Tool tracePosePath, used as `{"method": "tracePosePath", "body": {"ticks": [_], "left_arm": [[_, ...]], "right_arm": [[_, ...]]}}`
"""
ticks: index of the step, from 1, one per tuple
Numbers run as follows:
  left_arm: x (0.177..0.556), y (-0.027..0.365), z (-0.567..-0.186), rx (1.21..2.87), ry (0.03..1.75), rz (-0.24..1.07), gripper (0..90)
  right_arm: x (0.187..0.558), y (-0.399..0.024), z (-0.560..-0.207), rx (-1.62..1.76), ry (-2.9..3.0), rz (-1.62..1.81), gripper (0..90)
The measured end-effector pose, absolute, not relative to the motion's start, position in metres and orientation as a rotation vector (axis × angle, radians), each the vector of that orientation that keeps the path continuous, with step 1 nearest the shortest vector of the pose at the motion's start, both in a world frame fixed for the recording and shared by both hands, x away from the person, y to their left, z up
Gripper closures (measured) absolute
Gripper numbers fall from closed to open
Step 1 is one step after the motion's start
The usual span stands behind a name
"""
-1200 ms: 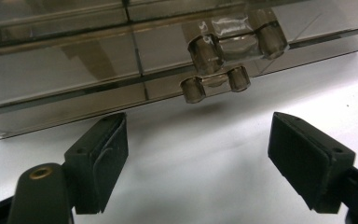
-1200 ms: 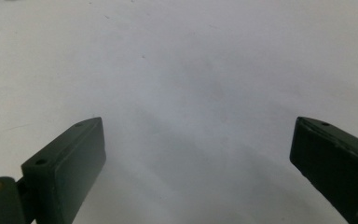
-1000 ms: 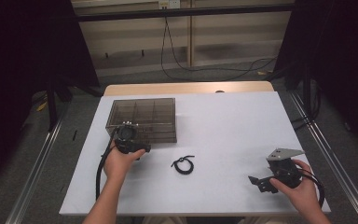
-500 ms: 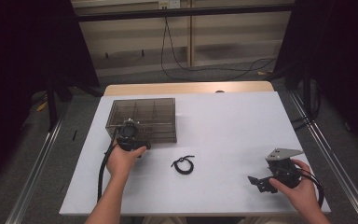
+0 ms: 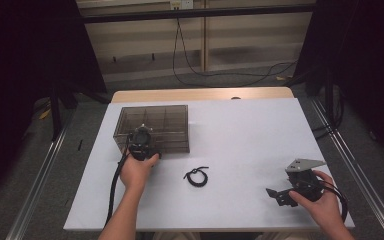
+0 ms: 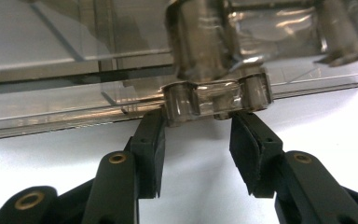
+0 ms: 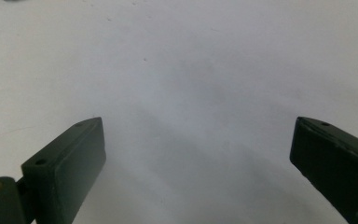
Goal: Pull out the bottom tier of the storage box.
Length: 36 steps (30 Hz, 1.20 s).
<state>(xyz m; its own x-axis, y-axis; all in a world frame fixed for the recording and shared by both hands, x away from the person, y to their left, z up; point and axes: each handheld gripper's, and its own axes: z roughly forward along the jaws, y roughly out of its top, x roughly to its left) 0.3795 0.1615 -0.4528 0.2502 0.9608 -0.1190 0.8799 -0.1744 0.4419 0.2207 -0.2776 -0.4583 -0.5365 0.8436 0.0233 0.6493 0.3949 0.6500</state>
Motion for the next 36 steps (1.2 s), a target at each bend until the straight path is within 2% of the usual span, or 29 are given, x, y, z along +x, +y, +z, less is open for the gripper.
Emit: {"method": "tracePosePath", "body": {"ticks": [9,36], "left_arm": [[0.376,0.16,-0.454,2.103,1.674,0.293,56.4],[0.363,0.162,-0.453,2.109,1.658,0.271,56.4]], "right_arm": [[0.221,-0.278,-0.458,1.3,2.348,0.888,3.7],[0.222,-0.276,-0.458,1.289,2.353,0.896,3.7]]}}
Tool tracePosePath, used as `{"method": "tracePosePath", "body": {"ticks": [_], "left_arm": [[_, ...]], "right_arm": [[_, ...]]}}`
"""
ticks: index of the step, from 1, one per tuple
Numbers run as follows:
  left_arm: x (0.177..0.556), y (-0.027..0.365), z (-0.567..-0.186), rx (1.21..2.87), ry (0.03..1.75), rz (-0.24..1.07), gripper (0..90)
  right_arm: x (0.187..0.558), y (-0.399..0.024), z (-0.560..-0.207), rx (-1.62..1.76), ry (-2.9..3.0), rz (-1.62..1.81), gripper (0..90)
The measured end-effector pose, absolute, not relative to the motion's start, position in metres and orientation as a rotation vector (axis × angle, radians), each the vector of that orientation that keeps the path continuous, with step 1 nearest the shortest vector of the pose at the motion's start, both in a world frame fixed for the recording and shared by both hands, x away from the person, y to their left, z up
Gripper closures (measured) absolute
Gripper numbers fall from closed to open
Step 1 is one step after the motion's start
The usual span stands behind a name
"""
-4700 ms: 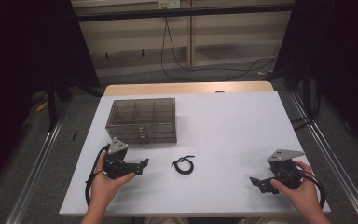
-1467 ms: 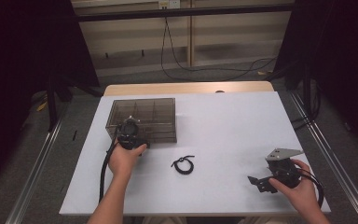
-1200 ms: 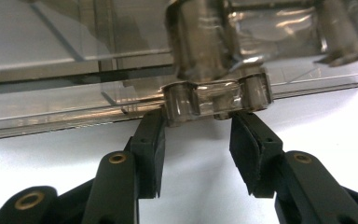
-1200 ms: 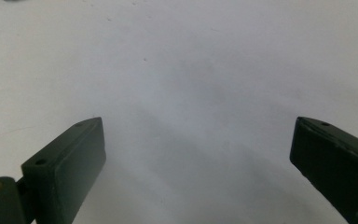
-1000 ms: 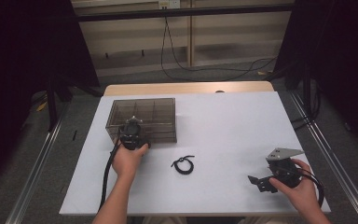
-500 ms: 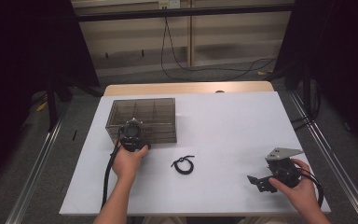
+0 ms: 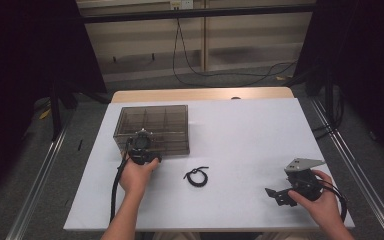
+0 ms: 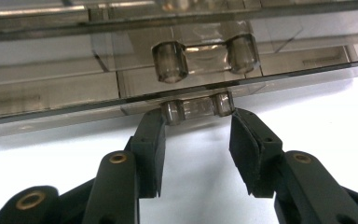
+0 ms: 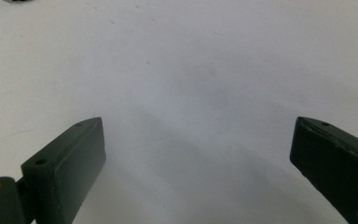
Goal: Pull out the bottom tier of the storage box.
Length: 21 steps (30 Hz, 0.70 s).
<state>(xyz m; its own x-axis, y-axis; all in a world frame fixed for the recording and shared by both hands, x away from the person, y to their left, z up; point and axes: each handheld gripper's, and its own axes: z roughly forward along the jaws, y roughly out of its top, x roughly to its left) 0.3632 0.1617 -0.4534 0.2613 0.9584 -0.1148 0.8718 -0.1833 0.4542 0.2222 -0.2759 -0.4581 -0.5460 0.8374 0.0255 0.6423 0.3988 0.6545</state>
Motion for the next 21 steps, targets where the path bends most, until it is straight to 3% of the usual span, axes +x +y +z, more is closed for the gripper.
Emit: {"method": "tracePosePath", "body": {"ticks": [21], "left_arm": [[0.349,0.165,-0.454,2.103,1.632,0.275,56.4]], "right_arm": [[0.222,-0.273,-0.458,1.276,2.361,0.891,3.7]]}}
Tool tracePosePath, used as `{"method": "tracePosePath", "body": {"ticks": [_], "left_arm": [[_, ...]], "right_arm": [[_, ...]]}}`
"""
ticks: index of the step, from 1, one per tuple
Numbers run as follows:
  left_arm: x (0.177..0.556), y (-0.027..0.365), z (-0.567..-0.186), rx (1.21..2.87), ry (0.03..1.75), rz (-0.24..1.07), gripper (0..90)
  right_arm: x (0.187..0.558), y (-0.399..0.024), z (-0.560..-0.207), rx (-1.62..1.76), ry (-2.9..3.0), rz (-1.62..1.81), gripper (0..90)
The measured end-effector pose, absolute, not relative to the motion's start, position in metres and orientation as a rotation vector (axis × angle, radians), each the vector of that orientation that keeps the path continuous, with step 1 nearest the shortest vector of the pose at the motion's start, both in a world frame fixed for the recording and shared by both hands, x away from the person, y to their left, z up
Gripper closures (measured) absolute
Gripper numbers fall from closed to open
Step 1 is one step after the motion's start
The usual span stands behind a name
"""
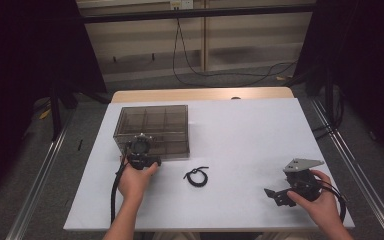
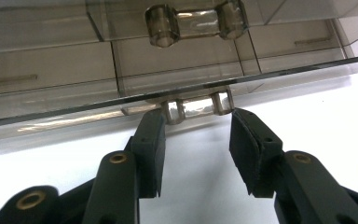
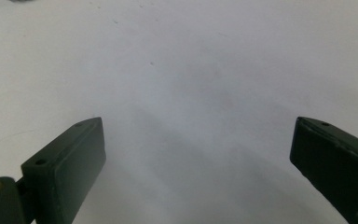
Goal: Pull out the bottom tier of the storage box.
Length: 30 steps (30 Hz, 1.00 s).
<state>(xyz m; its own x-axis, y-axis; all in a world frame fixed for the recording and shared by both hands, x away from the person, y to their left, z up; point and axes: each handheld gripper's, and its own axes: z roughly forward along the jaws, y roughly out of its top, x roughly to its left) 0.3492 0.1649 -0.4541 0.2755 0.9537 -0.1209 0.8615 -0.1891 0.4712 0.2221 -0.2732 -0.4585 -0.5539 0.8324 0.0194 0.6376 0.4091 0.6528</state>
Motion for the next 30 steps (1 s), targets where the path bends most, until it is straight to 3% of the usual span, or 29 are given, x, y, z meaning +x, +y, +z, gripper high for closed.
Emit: {"method": "tracePosePath", "body": {"ticks": [4,5,17,30], "left_arm": [[0.348,0.166,-0.456,2.109,1.607,0.294,55.9],[0.347,0.166,-0.456,2.101,1.603,0.291,49.7],[0.334,0.172,-0.456,2.095,1.474,0.315,33.1],[0.325,0.184,-0.453,2.075,1.384,0.351,25.7]], "right_arm": [[0.222,-0.272,-0.459,1.278,2.363,0.888,3.6],[0.222,-0.272,-0.459,1.27,2.362,0.896,3.6],[0.222,-0.267,-0.459,1.281,2.362,0.91,3.6],[0.227,-0.245,-0.462,1.255,2.382,0.913,3.5]]}}
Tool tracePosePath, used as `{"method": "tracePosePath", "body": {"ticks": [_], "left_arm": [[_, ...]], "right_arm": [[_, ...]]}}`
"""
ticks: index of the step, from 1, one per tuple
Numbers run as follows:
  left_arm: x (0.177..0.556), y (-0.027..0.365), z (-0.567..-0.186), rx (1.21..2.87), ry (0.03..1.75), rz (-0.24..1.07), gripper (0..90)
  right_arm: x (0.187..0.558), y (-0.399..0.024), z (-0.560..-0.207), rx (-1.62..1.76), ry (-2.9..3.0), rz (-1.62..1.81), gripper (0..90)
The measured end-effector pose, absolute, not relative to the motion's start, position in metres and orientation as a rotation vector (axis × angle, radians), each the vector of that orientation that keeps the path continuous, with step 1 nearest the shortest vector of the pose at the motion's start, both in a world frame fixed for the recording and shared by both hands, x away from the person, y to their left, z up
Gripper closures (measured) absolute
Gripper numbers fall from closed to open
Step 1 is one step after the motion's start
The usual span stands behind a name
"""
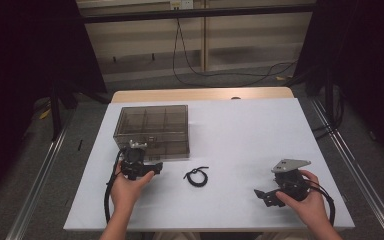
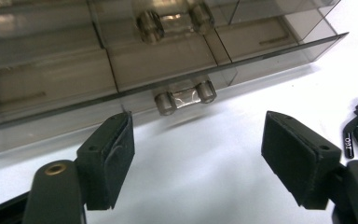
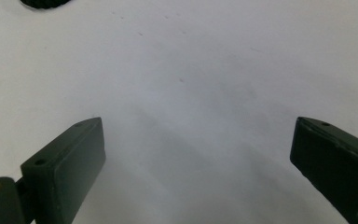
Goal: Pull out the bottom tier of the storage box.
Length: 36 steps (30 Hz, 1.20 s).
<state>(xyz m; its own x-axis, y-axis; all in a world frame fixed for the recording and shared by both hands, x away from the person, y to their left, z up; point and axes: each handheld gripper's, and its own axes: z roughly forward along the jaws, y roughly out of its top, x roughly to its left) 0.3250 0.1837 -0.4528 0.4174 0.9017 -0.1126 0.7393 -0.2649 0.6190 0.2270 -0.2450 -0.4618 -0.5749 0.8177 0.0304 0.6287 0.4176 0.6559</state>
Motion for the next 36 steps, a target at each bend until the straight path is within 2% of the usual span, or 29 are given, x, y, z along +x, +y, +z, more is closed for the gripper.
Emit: {"method": "tracePosePath", "body": {"ticks": [17,36], "left_arm": [[0.32,0.206,-0.444,2.031,1.318,0.412,17.7],[0.32,0.224,-0.442,1.992,1.298,0.428,11.7]], "right_arm": [[0.238,-0.213,-0.462,1.302,2.348,0.963,2.8],[0.261,-0.166,-0.464,1.259,2.37,0.984,8.8]]}}
